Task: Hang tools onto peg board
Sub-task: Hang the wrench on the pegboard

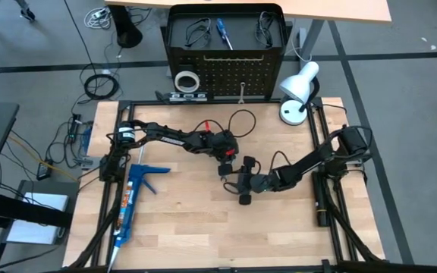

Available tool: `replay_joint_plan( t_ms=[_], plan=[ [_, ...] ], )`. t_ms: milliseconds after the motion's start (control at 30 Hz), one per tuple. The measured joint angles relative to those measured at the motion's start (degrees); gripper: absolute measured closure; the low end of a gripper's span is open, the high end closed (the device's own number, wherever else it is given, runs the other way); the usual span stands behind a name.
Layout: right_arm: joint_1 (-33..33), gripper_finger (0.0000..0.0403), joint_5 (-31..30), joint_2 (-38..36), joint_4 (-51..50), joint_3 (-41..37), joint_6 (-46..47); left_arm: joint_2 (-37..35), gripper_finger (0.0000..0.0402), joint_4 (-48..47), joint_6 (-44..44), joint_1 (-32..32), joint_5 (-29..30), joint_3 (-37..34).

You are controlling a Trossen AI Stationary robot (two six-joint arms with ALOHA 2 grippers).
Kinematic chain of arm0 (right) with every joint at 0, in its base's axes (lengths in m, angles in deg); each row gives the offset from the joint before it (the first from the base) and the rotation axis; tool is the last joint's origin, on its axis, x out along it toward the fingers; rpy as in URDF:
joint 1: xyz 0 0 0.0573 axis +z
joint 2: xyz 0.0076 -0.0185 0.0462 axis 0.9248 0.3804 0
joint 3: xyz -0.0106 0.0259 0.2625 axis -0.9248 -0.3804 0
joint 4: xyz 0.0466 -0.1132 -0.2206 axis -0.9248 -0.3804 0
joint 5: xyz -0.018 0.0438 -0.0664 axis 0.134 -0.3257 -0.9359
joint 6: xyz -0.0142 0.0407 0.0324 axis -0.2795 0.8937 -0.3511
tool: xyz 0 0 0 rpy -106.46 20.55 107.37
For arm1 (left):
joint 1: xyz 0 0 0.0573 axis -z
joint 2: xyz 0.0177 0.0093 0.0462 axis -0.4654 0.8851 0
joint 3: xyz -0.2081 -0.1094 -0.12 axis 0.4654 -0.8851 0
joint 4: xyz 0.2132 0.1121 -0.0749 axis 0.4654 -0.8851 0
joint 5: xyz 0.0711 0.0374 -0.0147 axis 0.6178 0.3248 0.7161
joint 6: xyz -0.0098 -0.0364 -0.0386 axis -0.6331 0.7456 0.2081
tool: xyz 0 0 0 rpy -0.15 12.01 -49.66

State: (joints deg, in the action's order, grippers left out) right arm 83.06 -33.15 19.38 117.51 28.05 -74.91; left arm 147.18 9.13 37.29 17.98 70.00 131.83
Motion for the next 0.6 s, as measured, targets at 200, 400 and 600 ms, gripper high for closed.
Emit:
replay_joint_plan(
  t_ms=[200,400,600],
  plan=[
    [0.0,0.0197,0.09,0.94,-4.19,2.72,3.04,0.04,0.0401,0.12,0.17,0.02,-0.65,0.0],
    [0.06,0.0206,2.39,2.62,-7.12,4.9,0.75,0.06,0.0401,0.28,1.05,0.0,-0.76,-0.02],
    [0.04,0.0211,2.34,2.58,-7.75,5.21,-2.74,0.07,0.0401,0.37,1.27,0.0,-0.81,-0.04]
  ],
)
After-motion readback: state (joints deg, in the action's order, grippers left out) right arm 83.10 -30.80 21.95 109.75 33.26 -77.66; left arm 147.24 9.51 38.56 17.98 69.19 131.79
